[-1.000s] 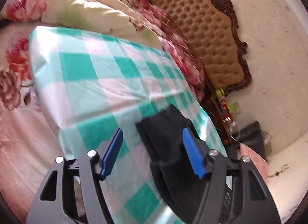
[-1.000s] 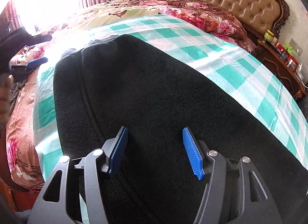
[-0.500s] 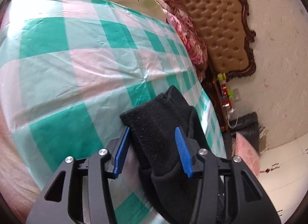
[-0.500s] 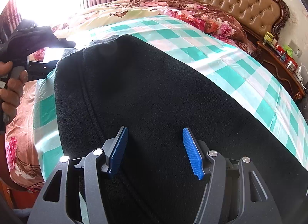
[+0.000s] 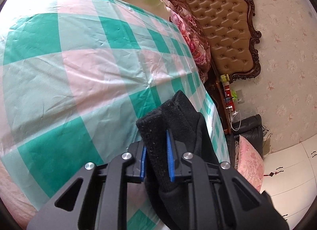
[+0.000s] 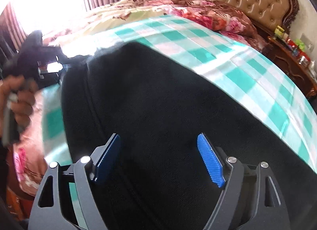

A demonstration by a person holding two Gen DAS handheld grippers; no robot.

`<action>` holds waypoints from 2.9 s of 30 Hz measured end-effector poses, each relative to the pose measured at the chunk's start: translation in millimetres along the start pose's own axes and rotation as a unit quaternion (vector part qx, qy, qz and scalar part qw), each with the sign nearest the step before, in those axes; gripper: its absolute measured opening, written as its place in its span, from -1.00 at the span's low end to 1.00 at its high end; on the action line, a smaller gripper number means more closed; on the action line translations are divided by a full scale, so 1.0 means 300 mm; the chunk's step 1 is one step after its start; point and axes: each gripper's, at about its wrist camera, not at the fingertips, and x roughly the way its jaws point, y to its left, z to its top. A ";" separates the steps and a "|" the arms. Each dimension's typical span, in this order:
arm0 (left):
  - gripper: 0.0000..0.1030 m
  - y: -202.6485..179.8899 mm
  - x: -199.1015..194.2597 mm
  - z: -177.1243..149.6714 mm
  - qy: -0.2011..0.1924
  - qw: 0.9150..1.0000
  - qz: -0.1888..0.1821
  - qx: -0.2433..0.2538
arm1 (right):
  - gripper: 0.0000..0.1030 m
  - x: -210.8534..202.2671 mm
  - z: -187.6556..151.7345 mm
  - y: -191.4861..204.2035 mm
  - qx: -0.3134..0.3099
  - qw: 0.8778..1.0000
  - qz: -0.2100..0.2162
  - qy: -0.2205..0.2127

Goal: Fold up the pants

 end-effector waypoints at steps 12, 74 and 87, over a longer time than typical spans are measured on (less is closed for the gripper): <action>-0.62 -0.012 -0.023 -0.012 -0.008 1.000 0.004 0.014 | 0.28 0.293 0.264 -0.080 0.023 0.998 -0.035 0.055; -0.69 -0.723 0.131 -1.202 -0.123 0.636 0.190 0.738 | 0.72 -0.069 -0.267 -0.533 0.442 0.787 0.414 0.114; 0.45 -0.710 0.060 -1.269 -0.178 0.620 0.133 0.752 | -0.47 -0.062 -0.295 -0.541 0.421 0.797 0.413 0.130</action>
